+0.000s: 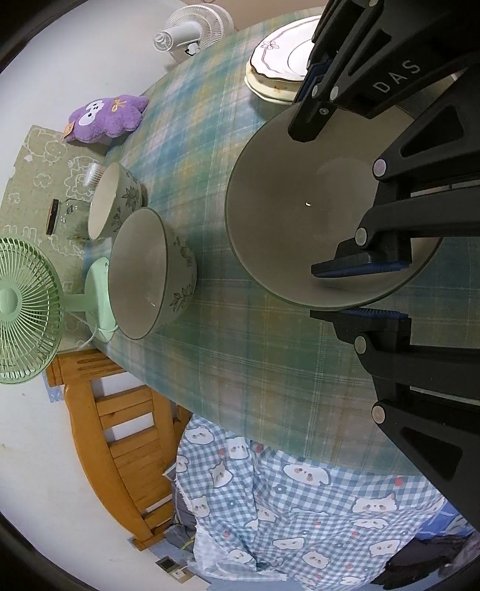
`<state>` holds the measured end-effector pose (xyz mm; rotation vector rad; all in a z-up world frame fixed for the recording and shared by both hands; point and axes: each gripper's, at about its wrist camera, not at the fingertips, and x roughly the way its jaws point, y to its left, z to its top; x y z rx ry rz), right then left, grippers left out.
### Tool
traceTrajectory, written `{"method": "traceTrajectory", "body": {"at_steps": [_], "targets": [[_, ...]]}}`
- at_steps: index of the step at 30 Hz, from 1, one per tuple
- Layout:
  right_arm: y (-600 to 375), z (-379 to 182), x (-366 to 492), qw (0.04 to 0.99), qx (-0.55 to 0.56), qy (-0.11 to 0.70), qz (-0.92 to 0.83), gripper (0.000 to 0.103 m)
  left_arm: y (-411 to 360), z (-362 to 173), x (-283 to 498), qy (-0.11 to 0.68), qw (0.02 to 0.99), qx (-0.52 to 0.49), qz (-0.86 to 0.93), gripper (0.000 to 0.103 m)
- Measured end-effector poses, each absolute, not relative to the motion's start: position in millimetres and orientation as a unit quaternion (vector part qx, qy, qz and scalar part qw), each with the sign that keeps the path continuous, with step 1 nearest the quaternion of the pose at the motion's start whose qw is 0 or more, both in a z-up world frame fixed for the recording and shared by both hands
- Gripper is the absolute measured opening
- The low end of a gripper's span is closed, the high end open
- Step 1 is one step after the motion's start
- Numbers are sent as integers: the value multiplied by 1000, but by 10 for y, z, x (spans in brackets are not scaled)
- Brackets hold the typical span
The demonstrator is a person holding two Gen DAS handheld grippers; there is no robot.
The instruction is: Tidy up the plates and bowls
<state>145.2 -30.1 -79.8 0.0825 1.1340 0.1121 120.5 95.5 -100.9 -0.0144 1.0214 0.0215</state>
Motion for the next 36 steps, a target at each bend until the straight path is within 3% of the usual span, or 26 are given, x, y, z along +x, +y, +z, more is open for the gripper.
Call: {"method": "traceTrajectory", "body": {"at_steps": [2, 8, 11, 13, 22, 30, 36], "targets": [[-287, -791, 1449, 842, 35, 536, 54, 14, 964, -1022, 1205, 491, 871, -8, 8, 13], [-295, -771, 1433, 833, 39, 548, 60, 14, 969, -1024, 1198, 498, 867, -14, -5, 35], [-318, -727, 1459, 832, 35, 551, 54, 14, 982, -966, 1215, 497, 868, -17, -12, 47], [-321, -674, 1461, 835, 31, 547, 53, 16, 995, -906, 1235, 495, 869, -19, -13, 62], [-378, -283, 1541, 846, 14, 530, 47, 20, 964, -460, 1382, 471, 882, -6, -23, 76], [-647, 118, 1805, 872, 27, 488, 30, 59, 897, -149, 1707, 452, 892, -1, -16, 77], [-807, 237, 2193, 880, 39, 472, 38, 60, 780, 0, 2051, 438, 899, 3, -2, 78]]}}
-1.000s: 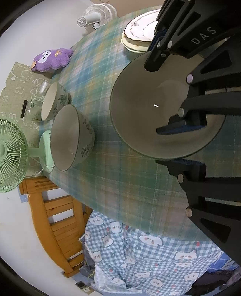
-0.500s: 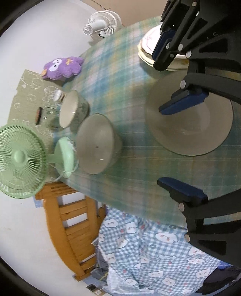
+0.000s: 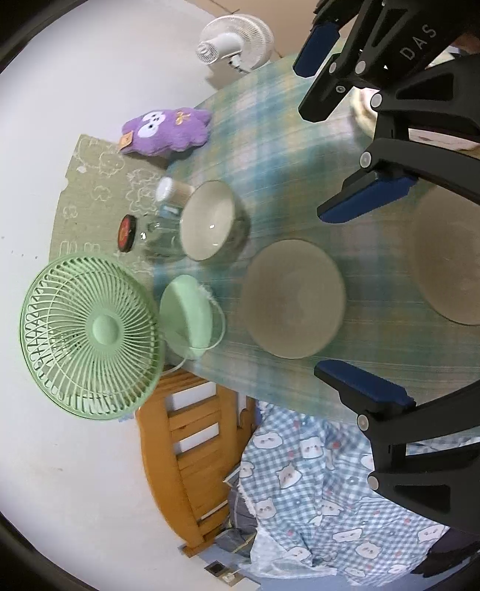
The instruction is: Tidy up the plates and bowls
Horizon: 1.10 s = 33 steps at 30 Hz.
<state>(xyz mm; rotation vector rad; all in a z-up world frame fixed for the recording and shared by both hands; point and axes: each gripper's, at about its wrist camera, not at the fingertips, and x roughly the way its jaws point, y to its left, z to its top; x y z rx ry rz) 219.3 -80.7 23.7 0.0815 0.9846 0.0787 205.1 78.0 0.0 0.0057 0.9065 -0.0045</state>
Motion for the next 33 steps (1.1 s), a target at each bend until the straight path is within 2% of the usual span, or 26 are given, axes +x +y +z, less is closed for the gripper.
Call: {"method": "traceTrajectory", "body": {"at_steps": [8, 14, 16, 23, 25, 27, 31, 33], "targets": [[-723, 172, 2719, 880, 53, 468, 71, 60, 856, -34, 2455, 433, 900, -3, 36, 76], [-547, -44, 2998, 871, 58, 481, 83, 60, 986, -233, 2694, 447, 893, 6, 50, 69], [-487, -109, 3067, 866, 62, 488, 86, 60, 1021, -309, 2750, 451, 891, 8, 52, 64], [-204, -367, 3250, 856, 54, 504, 97, 60, 1117, -591, 2897, 465, 884, 18, 46, 62], [-137, -443, 3276, 854, 47, 509, 93, 59, 1157, -659, 2927, 469, 882, 18, 48, 58], [-87, -524, 3315, 849, 46, 517, 95, 53, 1180, -719, 2961, 475, 878, 18, 50, 55], [-20, -654, 3384, 841, 42, 531, 95, 49, 1239, -827, 3012, 484, 874, 11, 44, 46], [26, -708, 3411, 839, 38, 535, 94, 44, 1253, -876, 3032, 487, 872, 10, 42, 43]]}}
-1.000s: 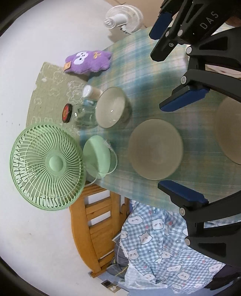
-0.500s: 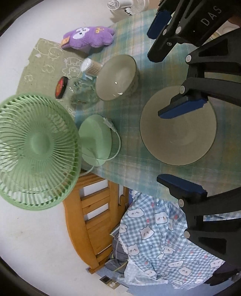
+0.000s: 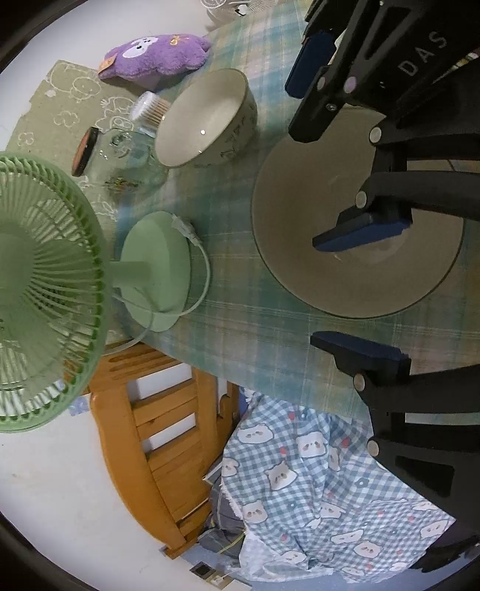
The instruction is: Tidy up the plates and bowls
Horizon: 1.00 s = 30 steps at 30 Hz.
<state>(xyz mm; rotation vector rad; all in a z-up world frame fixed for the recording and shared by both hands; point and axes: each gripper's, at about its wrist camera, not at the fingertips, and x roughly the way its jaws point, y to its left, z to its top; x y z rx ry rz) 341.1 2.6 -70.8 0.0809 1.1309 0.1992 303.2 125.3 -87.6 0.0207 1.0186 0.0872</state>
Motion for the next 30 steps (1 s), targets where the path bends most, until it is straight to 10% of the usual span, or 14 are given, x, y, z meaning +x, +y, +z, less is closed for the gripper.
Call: {"method": "traceTrajectory", "body": {"at_steps": [8, 30], "targets": [[137, -864, 3473, 827, 36, 552, 95, 18, 1289, -982, 3055, 499, 866, 6, 29, 26], [101, -605, 3260, 838, 20, 541, 69, 18, 1234, -751, 2882, 485, 874, -2, 19, 16]]}}
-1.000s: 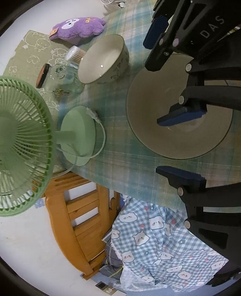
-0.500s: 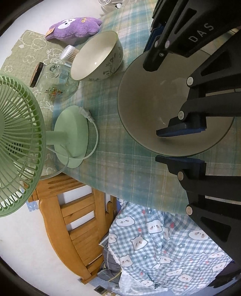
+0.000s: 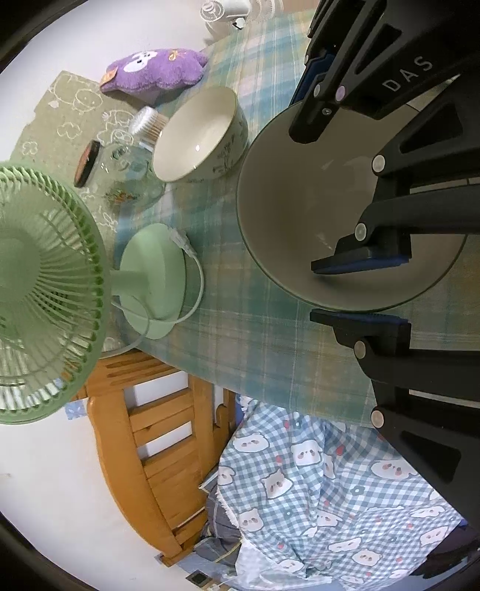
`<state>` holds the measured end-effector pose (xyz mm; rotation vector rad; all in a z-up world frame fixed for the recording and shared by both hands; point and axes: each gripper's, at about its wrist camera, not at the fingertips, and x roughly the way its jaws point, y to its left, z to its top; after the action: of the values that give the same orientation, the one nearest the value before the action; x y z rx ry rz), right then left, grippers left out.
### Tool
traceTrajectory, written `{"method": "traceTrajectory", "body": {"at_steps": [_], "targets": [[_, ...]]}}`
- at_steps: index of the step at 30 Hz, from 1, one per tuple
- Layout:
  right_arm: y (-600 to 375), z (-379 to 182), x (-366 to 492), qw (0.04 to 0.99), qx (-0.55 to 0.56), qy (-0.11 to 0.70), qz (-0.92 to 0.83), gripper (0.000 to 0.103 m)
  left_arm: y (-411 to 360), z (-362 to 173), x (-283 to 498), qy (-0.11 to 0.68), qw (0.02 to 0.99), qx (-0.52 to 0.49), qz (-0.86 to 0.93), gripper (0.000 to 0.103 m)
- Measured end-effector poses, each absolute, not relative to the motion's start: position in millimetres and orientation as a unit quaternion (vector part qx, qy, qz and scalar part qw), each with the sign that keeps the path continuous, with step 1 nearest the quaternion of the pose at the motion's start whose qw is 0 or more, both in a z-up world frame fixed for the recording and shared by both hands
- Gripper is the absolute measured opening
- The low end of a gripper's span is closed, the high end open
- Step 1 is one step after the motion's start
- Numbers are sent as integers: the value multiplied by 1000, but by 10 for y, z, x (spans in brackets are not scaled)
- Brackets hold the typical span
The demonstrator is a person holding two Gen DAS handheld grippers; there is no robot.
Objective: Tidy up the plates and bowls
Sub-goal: 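Carry the cream bowl with both grippers toward the plate stack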
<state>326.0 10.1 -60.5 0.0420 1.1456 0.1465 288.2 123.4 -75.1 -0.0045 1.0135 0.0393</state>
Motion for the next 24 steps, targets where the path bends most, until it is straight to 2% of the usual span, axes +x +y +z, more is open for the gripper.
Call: {"method": "traceTrajectory", "body": {"at_steps": [16, 24], "targets": [[-130, 18, 2652, 858, 33, 510, 59, 18, 1033, -177, 2343, 449, 893, 9, 7, 16], [-203, 174, 2250, 861, 35, 504, 50, 18, 936, -66, 1988, 444, 896, 15, -2, 16]]}}
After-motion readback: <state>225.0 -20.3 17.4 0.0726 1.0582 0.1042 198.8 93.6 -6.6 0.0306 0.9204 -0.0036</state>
